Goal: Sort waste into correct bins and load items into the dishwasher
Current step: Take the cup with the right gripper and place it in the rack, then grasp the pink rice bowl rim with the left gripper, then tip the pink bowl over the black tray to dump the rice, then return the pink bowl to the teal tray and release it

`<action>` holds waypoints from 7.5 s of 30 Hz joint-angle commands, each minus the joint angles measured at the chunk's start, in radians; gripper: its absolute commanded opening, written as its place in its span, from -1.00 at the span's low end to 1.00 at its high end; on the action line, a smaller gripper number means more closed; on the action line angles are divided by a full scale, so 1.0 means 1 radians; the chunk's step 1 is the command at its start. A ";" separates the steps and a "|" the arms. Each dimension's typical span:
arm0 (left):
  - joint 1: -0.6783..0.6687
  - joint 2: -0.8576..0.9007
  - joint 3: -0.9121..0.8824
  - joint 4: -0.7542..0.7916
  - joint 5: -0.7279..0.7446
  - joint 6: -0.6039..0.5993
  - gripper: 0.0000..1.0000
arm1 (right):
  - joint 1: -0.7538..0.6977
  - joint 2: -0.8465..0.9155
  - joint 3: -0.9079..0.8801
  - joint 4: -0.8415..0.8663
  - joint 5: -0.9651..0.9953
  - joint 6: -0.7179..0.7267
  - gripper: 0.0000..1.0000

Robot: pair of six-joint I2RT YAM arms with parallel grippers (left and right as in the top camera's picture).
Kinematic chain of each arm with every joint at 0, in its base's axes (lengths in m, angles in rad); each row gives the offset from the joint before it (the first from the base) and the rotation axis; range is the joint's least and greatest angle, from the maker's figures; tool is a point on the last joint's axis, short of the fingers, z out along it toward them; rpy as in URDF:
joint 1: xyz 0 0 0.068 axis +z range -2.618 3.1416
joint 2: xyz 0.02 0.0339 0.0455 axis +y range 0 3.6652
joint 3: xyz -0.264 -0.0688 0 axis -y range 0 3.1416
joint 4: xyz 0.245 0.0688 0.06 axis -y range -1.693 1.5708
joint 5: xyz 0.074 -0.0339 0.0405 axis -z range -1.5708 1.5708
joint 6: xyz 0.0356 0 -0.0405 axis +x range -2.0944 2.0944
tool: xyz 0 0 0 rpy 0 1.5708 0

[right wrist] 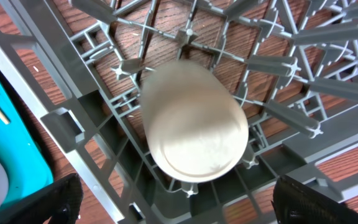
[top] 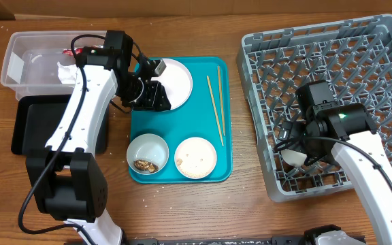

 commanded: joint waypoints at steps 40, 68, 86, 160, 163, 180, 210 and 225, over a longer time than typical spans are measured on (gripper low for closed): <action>-0.193 -0.328 -0.279 -0.011 -0.412 -0.510 -0.45 | 0.013 0.013 0.290 0.083 -0.273 -0.182 1.00; -0.708 0.009 -0.381 0.401 -0.449 -0.525 -0.16 | 0.011 0.018 0.281 0.003 -0.093 -0.186 1.00; -0.708 0.011 -0.410 0.415 -0.552 -0.525 -0.46 | 0.011 0.018 0.281 0.002 -0.093 -0.185 1.00; 0.821 0.013 -0.270 0.193 0.848 0.227 -0.92 | 0.011 0.018 0.282 0.023 -0.094 -0.208 1.00; 0.854 0.072 -0.270 0.190 1.017 0.220 -0.92 | 0.011 0.018 0.282 0.016 -0.093 -0.208 1.00; 0.957 0.121 -0.271 0.174 1.064 -0.100 -0.92 | 0.011 0.018 0.281 0.005 -0.093 -0.209 1.00; -0.017 -0.323 -0.121 0.209 -0.174 -0.153 -0.92 | 0.011 0.018 0.281 0.010 -0.093 -0.209 1.00; -0.518 0.041 -0.121 0.294 -0.588 -0.186 -0.92 | 0.011 0.018 0.281 0.010 -0.093 -0.212 1.00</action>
